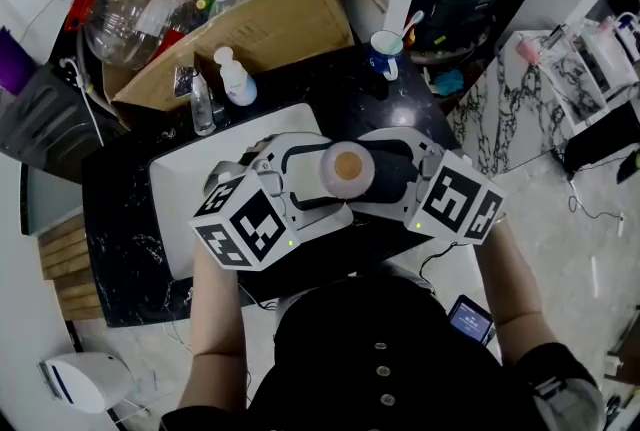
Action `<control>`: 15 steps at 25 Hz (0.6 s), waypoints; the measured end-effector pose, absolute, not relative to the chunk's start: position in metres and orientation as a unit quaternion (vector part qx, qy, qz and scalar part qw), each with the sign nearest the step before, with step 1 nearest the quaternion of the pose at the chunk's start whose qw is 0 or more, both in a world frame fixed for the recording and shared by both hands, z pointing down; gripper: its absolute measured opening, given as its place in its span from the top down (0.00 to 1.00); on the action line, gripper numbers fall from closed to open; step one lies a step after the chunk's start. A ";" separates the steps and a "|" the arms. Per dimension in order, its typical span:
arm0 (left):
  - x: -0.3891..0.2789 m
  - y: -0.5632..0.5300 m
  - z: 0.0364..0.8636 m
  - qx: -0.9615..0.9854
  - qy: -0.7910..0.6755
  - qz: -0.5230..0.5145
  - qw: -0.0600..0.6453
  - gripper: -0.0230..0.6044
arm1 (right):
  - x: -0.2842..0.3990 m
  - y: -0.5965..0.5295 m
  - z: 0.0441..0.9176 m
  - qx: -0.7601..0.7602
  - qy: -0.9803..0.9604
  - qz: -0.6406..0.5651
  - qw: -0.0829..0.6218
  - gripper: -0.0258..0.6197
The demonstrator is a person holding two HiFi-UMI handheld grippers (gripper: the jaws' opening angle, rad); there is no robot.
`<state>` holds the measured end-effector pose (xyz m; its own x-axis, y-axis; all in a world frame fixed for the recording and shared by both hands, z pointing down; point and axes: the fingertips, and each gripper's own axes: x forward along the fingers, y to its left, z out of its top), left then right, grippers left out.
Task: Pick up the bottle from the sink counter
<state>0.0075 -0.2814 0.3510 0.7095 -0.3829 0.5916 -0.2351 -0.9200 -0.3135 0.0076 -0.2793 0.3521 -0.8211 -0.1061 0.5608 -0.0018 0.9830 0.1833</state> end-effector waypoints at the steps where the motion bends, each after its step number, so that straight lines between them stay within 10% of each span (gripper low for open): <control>1: 0.008 -0.281 0.351 -0.918 0.168 -0.342 0.108 0.43 | 0.007 -0.279 0.352 0.029 -0.951 -0.086 0.297 0.43; 15: 0.008 -0.282 0.352 -0.920 0.169 -0.338 0.106 0.43 | 0.008 -0.280 0.354 0.024 -0.950 -0.086 0.298 0.43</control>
<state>0.0081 -0.2820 0.3522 0.7142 -0.3820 0.5865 -0.2381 -0.9205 -0.3097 0.0079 -0.2798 0.3537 -0.8211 -0.0974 0.5624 0.0050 0.9841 0.1777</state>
